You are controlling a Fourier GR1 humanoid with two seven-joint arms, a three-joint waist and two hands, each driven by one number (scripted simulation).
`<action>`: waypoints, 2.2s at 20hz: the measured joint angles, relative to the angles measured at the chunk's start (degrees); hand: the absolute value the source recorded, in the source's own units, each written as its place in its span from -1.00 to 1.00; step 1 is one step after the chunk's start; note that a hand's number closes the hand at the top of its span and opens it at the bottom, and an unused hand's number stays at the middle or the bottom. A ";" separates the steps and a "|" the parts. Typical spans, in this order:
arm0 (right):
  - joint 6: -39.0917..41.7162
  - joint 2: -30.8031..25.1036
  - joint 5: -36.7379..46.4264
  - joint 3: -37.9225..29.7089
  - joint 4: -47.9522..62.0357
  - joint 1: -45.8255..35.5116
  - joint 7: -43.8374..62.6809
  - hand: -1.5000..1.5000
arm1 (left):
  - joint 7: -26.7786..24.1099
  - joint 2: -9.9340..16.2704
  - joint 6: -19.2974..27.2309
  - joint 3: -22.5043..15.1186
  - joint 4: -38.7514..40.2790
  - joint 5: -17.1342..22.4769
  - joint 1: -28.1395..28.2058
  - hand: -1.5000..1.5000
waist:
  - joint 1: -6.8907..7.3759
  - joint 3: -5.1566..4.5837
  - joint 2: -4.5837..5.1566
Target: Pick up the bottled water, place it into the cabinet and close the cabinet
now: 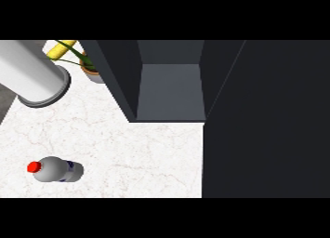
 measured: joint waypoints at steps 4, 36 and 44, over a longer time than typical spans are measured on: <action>0.56 -0.23 -0.34 -0.91 0.05 0.00 -0.10 -1.00 | 1.83 -0.54 -0.63 0.96 3.73 1.63 -1.45 -1.00 | -0.41 -0.03 0.24; 9.63 -1.36 -4.79 -6.98 1.05 8.73 -8.03 -1.00 | 17.14 -35.68 -4.32 -2.81 26.68 -38.11 -43.73 -1.00 | -2.03 -0.17 0.65; 12.21 -1.73 -6.15 -8.15 1.39 11.52 -10.94 -1.00 | 17.74 -43.52 -6.21 1.78 30.38 -51.20 -48.73 -1.00 | -2.15 -0.23 0.74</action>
